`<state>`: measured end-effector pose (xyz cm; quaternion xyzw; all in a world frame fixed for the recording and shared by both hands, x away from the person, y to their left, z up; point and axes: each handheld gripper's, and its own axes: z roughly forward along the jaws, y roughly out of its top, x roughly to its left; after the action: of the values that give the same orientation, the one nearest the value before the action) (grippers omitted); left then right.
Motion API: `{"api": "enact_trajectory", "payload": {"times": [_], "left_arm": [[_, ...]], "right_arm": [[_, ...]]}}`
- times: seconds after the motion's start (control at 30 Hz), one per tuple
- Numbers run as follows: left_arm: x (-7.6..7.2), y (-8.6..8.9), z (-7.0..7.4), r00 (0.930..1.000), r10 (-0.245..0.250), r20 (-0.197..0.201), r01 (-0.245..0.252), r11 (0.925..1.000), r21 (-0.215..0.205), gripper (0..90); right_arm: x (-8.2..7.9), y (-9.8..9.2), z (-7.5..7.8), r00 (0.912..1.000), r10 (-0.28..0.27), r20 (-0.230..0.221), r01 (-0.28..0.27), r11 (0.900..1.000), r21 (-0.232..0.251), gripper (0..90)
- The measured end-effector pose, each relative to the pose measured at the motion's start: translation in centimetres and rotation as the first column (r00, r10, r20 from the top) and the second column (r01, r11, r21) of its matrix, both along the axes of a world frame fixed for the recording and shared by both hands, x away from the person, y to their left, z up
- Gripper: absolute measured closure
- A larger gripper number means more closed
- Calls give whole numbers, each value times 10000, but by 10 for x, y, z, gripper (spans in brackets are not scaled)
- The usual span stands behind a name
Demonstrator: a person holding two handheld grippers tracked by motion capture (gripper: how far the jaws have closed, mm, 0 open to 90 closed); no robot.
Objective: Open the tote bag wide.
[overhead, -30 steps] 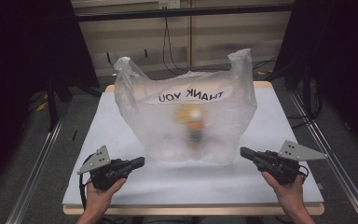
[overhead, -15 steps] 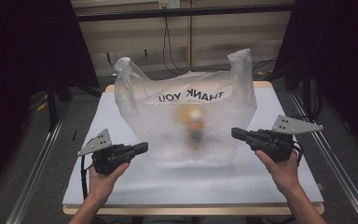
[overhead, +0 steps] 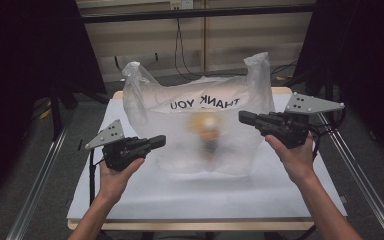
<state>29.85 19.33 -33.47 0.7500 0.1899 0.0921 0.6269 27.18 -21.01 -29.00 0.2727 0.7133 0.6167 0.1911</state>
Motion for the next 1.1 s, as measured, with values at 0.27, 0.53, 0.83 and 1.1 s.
{"api": "enact_trajectory", "payload": {"times": [0.27, 0.53, 0.83, 1.1], "left_arm": [[5, -13, 36, 9976, -217, 661, 235, 9994, -259, 900], [27, -27, 65, 9969, -131, 776, 177, 9981, -585, 900], [64, -43, 75, 9991, 266, 317, -253, 9989, -401, 900], [79, -49, 56, 9982, 598, 23, -598, 9977, 316, 900]], "right_arm": [[10, 12, 20, 9998, -7, 218, 8, 10000, -14, 900], [29, 20, 32, 9997, -216, 150, 218, 9997, -126, 900], [48, 31, 35, 9979, -634, -96, 629, 9971, -433, 900], [62, 33, 19, 9922, -1072, -641, 1016, 9912, -846, 900]]}}
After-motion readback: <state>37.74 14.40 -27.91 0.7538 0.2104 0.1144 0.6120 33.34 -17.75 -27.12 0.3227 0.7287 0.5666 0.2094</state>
